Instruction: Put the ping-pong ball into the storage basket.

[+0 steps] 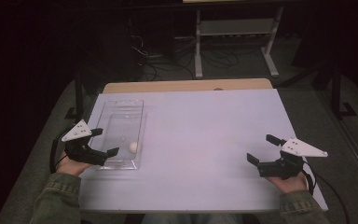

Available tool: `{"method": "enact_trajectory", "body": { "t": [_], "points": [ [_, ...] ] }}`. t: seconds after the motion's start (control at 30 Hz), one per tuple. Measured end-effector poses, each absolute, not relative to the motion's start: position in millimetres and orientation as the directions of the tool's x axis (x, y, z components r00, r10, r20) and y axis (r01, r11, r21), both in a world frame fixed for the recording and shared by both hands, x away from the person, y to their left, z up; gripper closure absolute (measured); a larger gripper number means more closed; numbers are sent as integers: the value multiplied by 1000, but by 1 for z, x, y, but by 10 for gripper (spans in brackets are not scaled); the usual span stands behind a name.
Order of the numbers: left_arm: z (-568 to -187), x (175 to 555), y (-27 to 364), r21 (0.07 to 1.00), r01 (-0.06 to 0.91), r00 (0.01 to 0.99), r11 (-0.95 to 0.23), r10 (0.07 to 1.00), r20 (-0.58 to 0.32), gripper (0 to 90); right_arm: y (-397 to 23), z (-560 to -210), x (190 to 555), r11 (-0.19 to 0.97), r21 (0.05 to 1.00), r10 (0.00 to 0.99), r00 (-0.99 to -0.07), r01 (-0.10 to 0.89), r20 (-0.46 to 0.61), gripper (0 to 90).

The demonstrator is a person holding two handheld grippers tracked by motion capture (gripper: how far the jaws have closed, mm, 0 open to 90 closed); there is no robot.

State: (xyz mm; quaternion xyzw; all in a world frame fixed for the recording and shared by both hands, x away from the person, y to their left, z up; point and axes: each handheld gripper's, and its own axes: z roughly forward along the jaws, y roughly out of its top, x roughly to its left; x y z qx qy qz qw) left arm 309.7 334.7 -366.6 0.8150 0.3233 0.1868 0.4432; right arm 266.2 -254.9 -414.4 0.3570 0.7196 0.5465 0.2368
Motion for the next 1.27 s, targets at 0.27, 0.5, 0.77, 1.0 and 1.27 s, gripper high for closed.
{"method": "enact_trajectory", "body": {
  "t": [0.27,0.5,0.77,1.0,1.27],
  "points": [
    [-376,307,332,863,352,702,-363,712,13,0,-255,-415,266,148,955,773,-633,257,51,0],
    [-376,301,333,890,321,677,-324,736,23,0,-255,-416,267,150,954,770,-636,260,52,0],
    [-383,296,339,918,302,640,-257,769,5,0,-254,-416,267,139,957,767,-639,255,58,0],
    [-387,292,345,938,290,605,-189,795,-27,0,-253,-417,267,140,956,760,-647,259,64,0],
    [-392,289,356,958,276,551,-80,830,-90,0,-252,-418,267,138,956,759,-648,260,66,0]
  ]
}}
